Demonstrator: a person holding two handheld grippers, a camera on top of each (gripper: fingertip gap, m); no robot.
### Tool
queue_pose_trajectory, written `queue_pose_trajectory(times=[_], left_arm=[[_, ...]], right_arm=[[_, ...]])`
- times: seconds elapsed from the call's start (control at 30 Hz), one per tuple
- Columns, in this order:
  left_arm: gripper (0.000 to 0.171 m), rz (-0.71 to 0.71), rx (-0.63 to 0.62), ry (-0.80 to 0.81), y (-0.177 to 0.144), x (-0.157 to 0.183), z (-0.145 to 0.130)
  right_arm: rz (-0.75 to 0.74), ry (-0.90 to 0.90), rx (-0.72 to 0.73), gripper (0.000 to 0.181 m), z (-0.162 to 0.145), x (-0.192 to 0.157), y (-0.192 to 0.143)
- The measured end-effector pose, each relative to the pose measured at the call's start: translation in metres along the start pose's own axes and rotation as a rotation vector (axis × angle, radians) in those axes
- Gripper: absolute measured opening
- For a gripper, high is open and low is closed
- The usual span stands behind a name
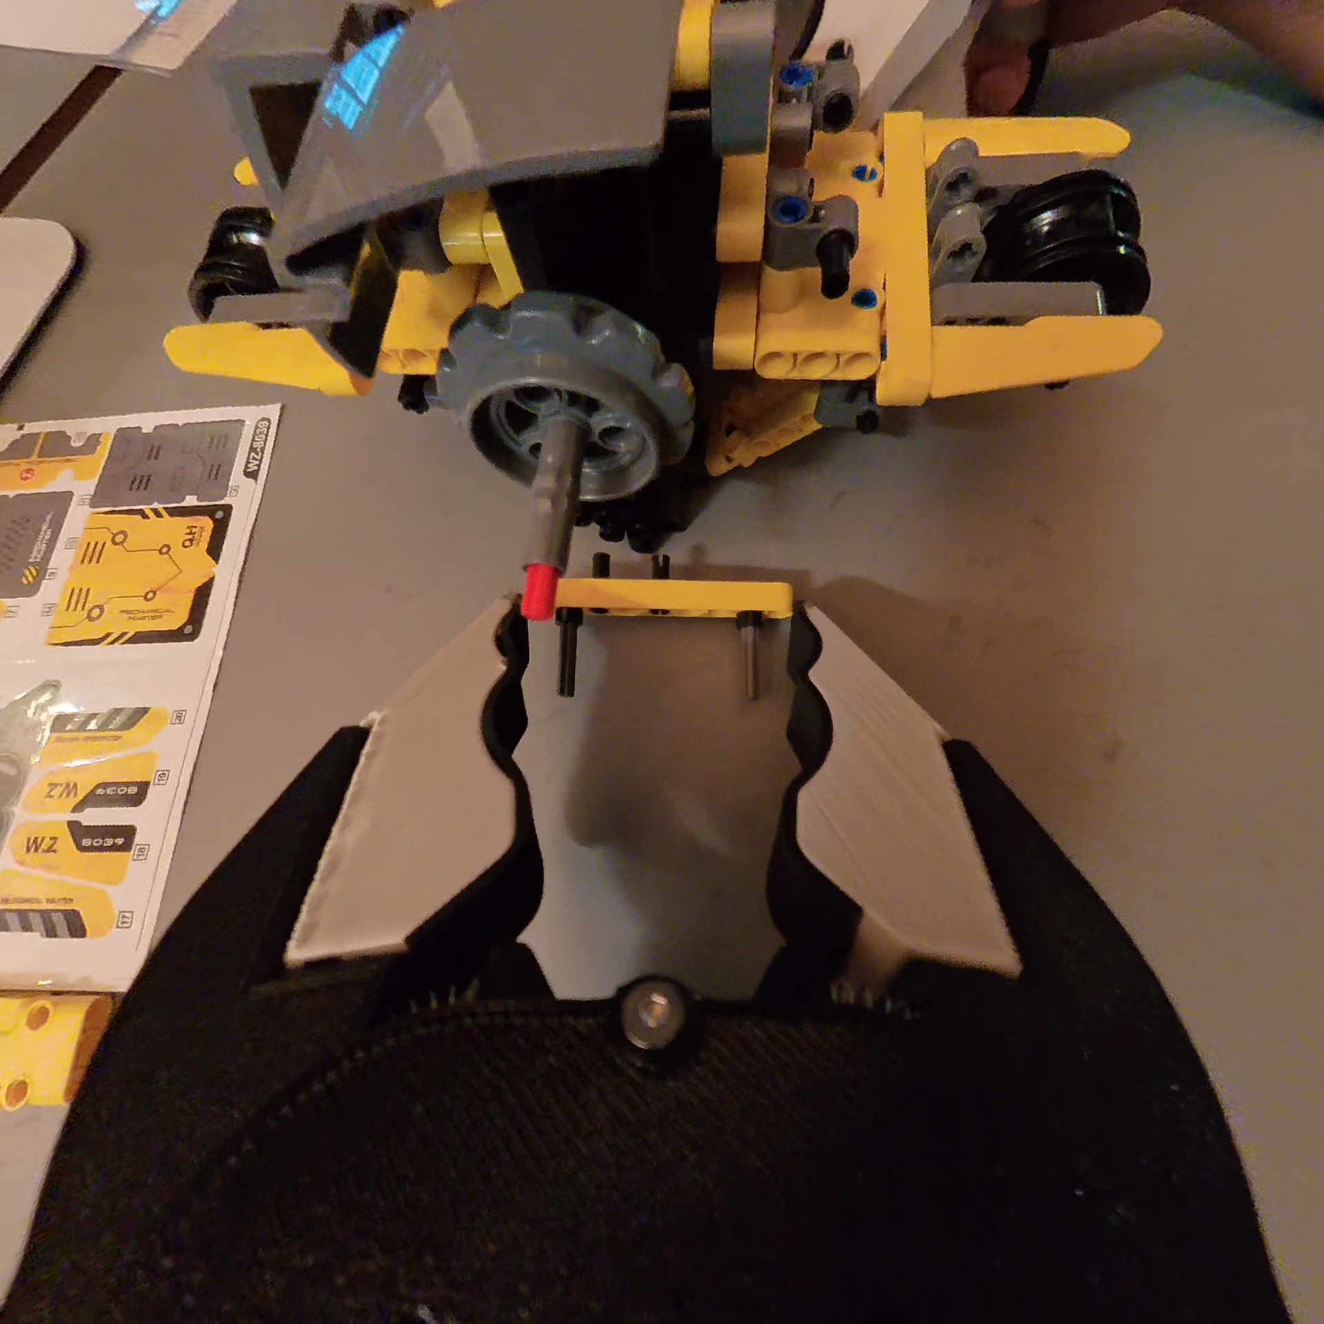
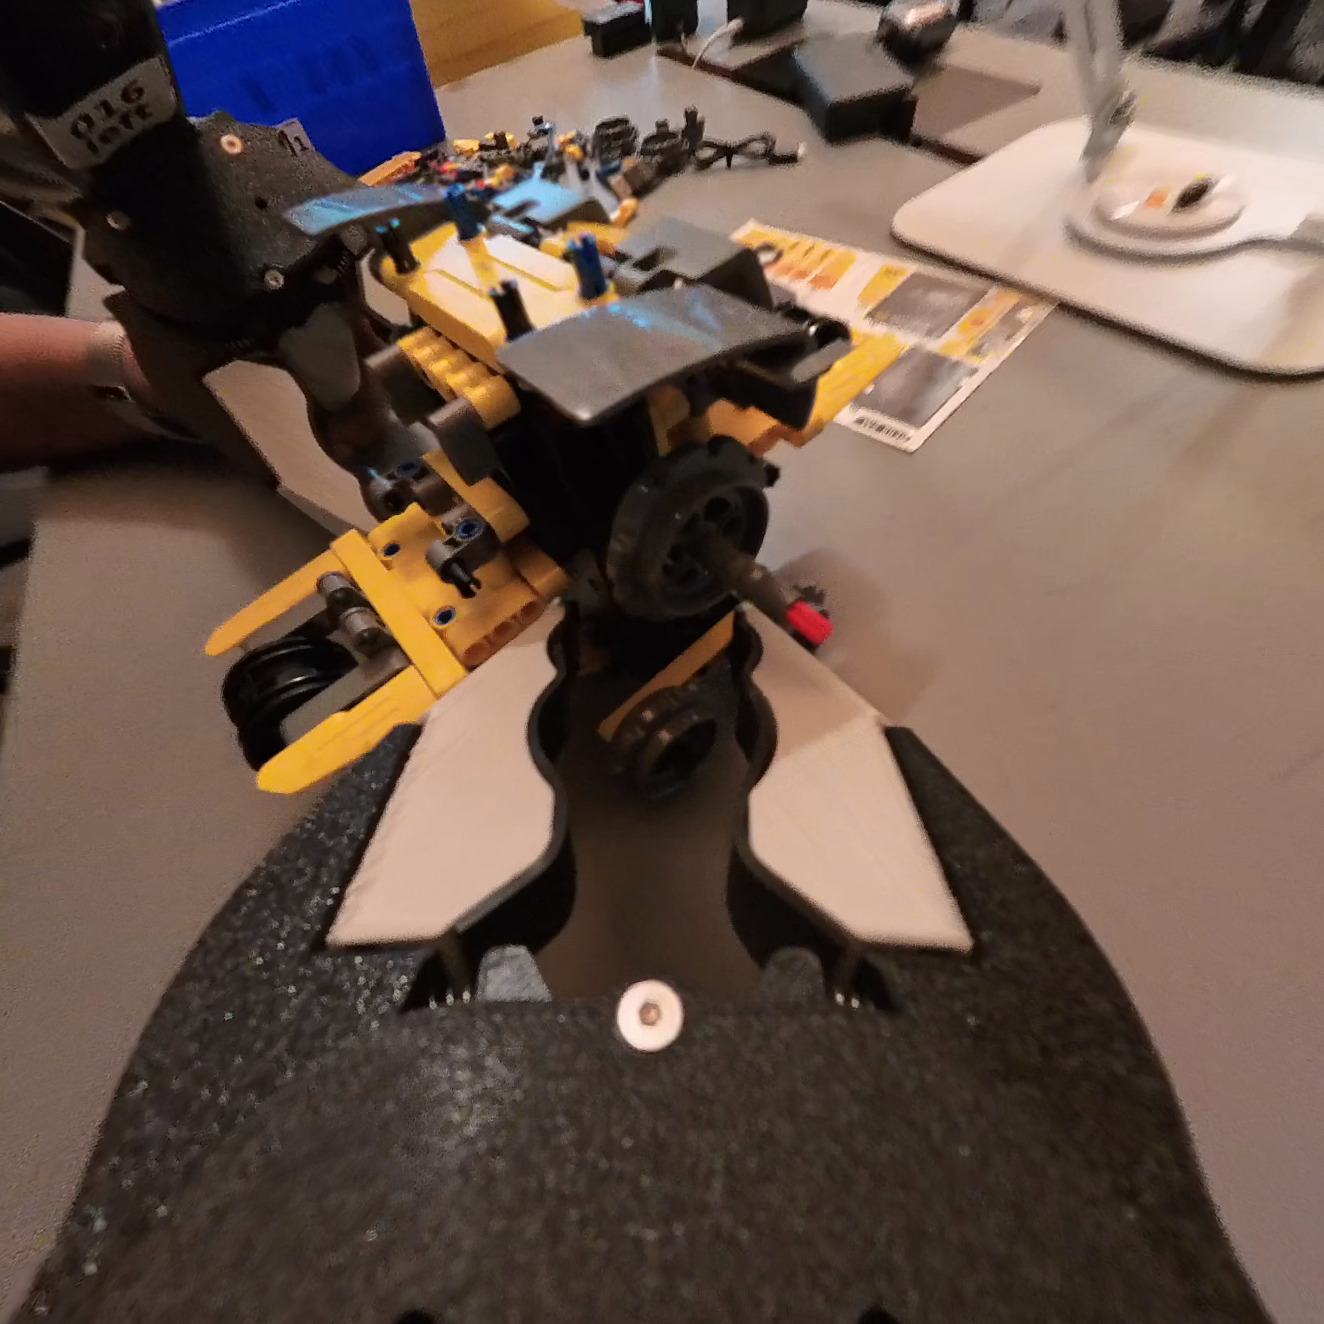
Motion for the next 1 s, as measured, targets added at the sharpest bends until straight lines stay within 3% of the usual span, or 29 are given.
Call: queue_pose_trajectory(times=[0.1,0.27,0.37,0.63,1.0], left_arm=[[0.072,-0.008,0.013,-0.017,-0.001,-0.001,0.001],[0.072,-0.018,0.036,-0.056,-0.003,-0.005,0.002],[0.072,-0.021,0.038,-0.066,-0.003,-0.006,0.002],[0.072,-0.017,0.035,-0.042,0.002,-0.005,0.005],[0.073,-0.044,-0.076,0.02,0.009,-0.014,-0.004]], right_arm=[[-0.018,-0.087,0.024,0.037,0.004,-0.001,0.001],[0.062,-0.059,-0.087,0.035,-0.004,-0.002,0.013],[0.062,-0.059,-0.091,0.026,-0.004,-0.002,0.014],[0.073,-0.075,-0.087,0.021,-0.004,-0.004,0.013],[0.084,-0.075,-0.088,0.021,-0.004,-0.005,0.014]])
Point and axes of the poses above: each gripper's, where its closed fingertips meet, y out along the fingers, z out of its top, x = y × z across the jaws, the point moved 7 cm from there along -y, back along the fingers, and after that the axes turned 7 degrees about x, right-handed, at the moved point
